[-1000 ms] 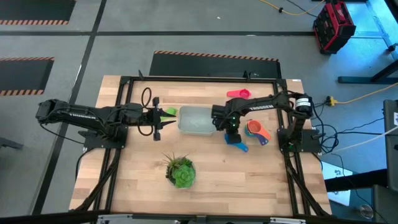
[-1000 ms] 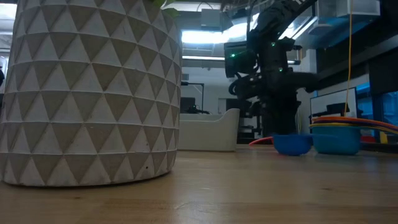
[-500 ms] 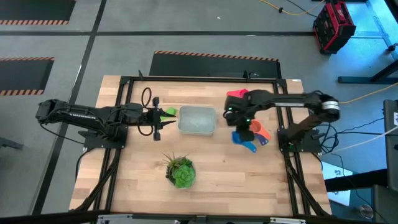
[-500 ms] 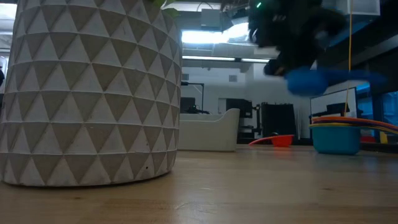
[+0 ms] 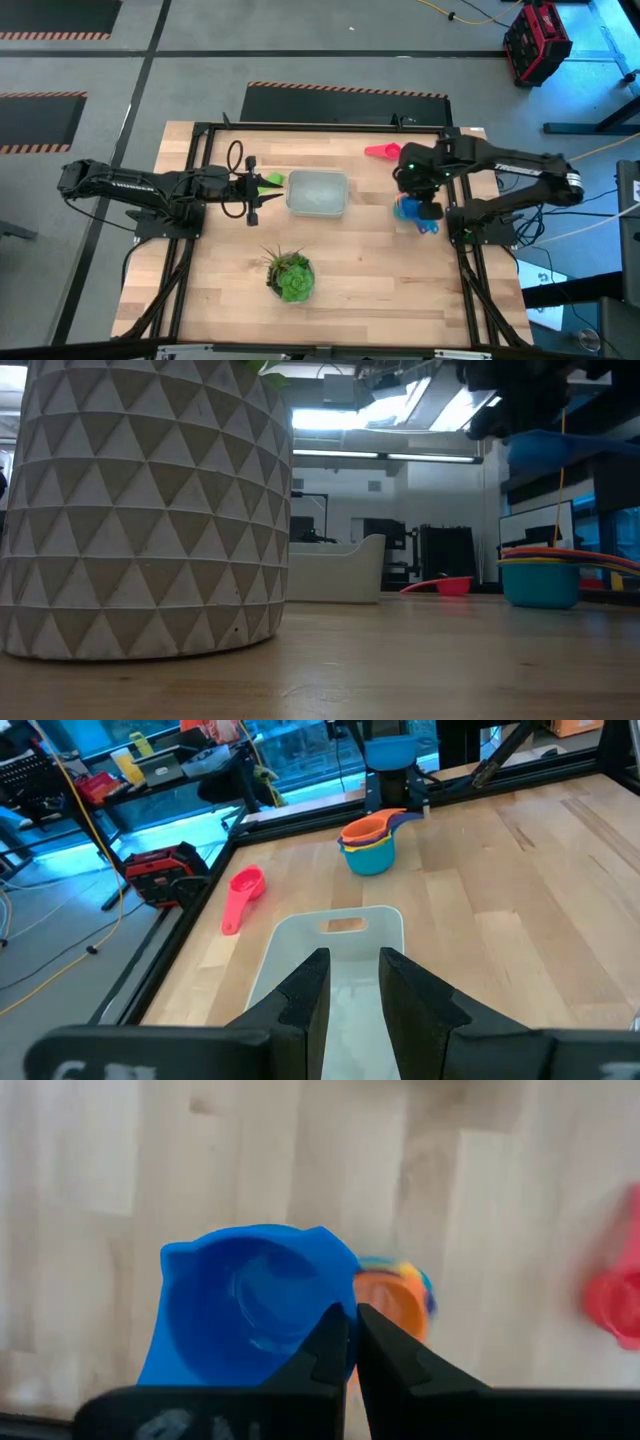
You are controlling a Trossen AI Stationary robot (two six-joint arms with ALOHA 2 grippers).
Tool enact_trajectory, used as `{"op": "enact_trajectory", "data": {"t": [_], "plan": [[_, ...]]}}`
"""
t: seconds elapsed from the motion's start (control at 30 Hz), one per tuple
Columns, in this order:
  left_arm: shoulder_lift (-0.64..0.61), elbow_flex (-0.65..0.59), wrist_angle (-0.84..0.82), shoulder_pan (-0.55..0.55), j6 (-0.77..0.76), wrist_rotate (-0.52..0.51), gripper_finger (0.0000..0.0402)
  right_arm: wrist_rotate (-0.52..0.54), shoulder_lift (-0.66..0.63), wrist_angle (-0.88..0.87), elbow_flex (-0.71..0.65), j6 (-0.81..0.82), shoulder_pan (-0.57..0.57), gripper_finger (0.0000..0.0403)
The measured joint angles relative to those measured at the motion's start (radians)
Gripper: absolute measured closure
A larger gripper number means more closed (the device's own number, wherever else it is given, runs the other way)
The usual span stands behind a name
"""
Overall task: Nest measuring cups in basket
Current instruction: Stack the blue measuring cup on top of the the orange measuring cup
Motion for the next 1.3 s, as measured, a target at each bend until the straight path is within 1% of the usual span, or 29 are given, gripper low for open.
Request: {"op": "enact_trajectory", "data": {"t": [0.17, 0.27, 0.43, 0.5, 0.63, 0.7, 1.0, 1.3], "plan": [[0.0, 0.0, 0.0, 0.0, 0.0, 0.0, 0.0319, 0.016, -0.008, -0.007, 0.0, -0.013, -0.034, 0.0383], [0.0, 0.0, 0.0, 0.0, 0.0, 0.0, 0.0319, 0.023, -0.004, -0.007, 0.0, -0.055, -0.076, 0.0383], [0.0, 0.0, 0.0, 0.0, 0.0, 0.0, 0.0319, 0.022, -0.004, -0.001, -0.004, -0.071, -0.16, 0.0383], [0.0, 0.0, 0.0, 0.0, 0.0, 0.0, 0.0319, 0.02, -0.006, 0.022, -0.036, -0.088, -0.19, 0.0383], [0.0, 0.0, 0.0, 0.0, 0.0, 0.0, 0.0319, -0.048, -0.004, 0.072, -0.168, -0.155, -0.241, 0.0389], [0.0, 0.0, 0.0, 0.0, 0.0, 0.0, 0.0319, -0.053, -0.004, 0.092, -0.213, -0.182, -0.254, 0.0391], [0.0, 0.0, 0.0, 0.0, 0.0, 0.0, 0.0319, -0.057, -0.004, 0.168, -0.27, -0.217, -0.298, 0.0387], [0.0, 0.0, 0.0, 0.0, 0.0, 0.0, 0.0319, -0.056, -0.004, 0.282, -0.381, -0.24, -0.316, 0.0385]]}}
